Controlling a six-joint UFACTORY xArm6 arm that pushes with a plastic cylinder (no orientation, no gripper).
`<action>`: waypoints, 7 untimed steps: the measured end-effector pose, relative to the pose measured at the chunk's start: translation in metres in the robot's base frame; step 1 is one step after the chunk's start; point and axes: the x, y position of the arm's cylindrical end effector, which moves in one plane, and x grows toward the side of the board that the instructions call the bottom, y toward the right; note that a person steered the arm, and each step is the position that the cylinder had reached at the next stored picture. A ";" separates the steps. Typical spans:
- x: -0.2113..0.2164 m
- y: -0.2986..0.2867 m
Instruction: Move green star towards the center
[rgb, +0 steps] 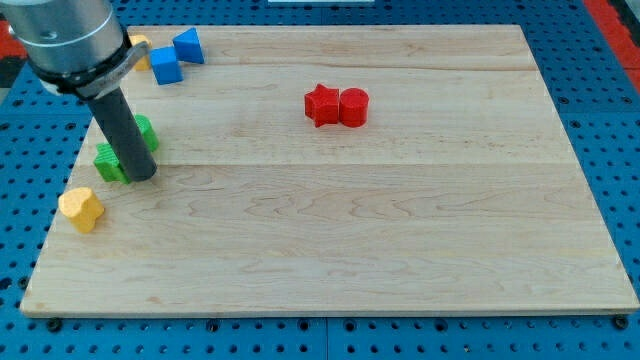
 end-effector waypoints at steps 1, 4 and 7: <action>-0.026 0.003; -0.098 0.098; -0.031 -0.086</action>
